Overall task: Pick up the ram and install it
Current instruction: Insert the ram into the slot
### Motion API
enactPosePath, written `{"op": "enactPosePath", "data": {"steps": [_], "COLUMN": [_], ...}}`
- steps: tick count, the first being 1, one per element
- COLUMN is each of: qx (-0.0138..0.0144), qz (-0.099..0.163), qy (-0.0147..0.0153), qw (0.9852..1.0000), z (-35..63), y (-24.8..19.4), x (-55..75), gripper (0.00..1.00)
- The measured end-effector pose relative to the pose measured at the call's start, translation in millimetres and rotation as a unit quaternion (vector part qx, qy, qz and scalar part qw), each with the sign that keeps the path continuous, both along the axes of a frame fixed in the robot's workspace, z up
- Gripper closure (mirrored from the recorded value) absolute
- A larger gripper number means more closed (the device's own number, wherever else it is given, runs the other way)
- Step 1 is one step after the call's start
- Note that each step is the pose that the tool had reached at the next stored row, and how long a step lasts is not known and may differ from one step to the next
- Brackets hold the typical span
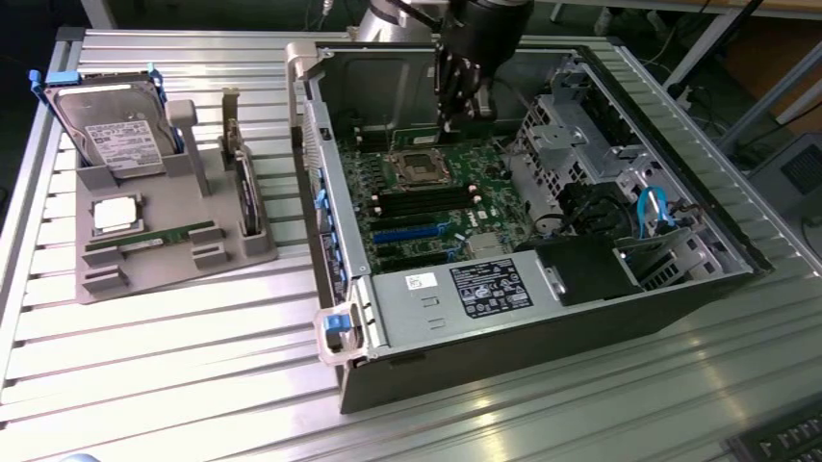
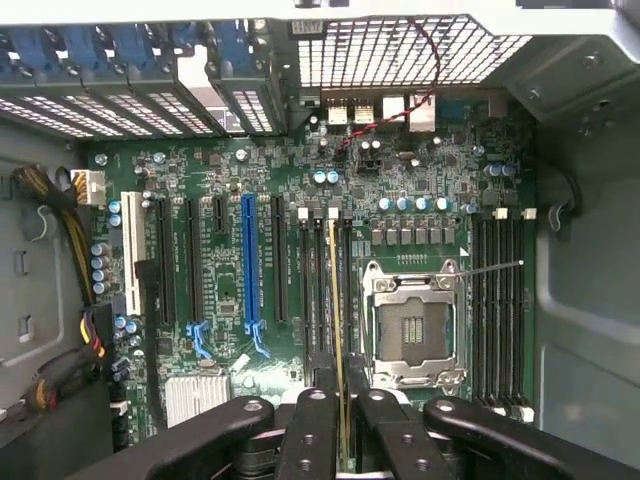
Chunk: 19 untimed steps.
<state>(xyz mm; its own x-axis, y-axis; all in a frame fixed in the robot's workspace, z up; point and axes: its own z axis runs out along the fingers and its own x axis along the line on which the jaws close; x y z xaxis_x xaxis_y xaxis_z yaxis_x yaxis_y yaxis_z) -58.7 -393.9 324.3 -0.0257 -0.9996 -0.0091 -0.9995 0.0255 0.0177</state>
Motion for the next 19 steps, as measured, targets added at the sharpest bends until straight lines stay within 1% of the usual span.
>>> {"op": "enactPosePath", "data": {"steps": [19], "qx": [0.0000], "qz": [0.000], "qy": [0.0000], "qw": [1.0000], "z": [-35.5], "y": [0.0], "x": [0.0], "gripper": [0.86]}}
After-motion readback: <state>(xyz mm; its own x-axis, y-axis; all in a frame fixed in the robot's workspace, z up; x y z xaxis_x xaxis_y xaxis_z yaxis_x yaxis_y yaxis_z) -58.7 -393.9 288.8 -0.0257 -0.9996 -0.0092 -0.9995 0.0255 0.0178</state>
